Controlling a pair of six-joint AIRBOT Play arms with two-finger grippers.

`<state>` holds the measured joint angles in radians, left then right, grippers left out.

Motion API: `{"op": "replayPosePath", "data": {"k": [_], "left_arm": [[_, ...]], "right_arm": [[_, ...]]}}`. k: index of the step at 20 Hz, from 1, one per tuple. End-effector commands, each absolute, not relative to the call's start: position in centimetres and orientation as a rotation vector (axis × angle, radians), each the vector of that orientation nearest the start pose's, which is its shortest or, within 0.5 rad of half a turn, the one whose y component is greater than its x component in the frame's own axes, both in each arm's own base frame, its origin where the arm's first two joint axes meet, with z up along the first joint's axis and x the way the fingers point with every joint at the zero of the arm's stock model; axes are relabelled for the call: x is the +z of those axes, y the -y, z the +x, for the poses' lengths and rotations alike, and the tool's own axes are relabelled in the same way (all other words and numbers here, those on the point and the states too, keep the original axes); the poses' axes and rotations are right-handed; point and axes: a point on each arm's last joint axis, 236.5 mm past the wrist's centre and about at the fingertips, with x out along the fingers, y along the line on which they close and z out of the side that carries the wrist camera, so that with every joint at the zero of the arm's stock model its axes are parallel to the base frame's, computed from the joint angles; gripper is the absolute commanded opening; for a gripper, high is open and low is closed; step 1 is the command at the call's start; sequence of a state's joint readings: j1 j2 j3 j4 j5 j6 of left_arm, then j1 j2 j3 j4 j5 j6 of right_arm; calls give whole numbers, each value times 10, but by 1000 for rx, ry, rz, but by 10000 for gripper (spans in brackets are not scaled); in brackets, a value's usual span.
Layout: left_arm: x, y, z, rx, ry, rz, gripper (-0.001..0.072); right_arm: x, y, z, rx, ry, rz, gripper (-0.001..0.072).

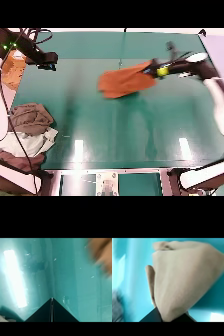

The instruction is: Fold the shirts.

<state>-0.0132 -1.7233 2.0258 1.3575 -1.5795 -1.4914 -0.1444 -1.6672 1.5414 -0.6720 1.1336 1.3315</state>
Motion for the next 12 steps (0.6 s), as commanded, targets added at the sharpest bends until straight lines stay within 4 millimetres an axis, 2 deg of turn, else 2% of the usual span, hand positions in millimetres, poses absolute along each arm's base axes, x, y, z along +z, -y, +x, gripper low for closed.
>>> {"op": "replayPosePath", "data": {"k": [1,2,4,6,7,9,12], "left_arm": [[97,57,482,-246,-1262,-58,24],[97,57,482,-247,-1262,-58,23],[97,57,482,-246,-1261,-58,23],[98,57,484,-246,-1255,-59,24],[98,57,484,-246,-1255,-59,23],[98,57,484,-248,-1255,-61,23],[98,58,483,-249,-1256,-62,23]], "right_arm": [[101,99,480,-44,-919,568,12],[111,153,456,-180,-885,558,12],[117,231,404,-373,-849,601,12],[91,282,350,-510,-877,712,12],[68,300,319,-569,-905,768,12],[20,323,259,-672,-948,880,12],[-39,334,178,-806,-980,1050,12]]}}
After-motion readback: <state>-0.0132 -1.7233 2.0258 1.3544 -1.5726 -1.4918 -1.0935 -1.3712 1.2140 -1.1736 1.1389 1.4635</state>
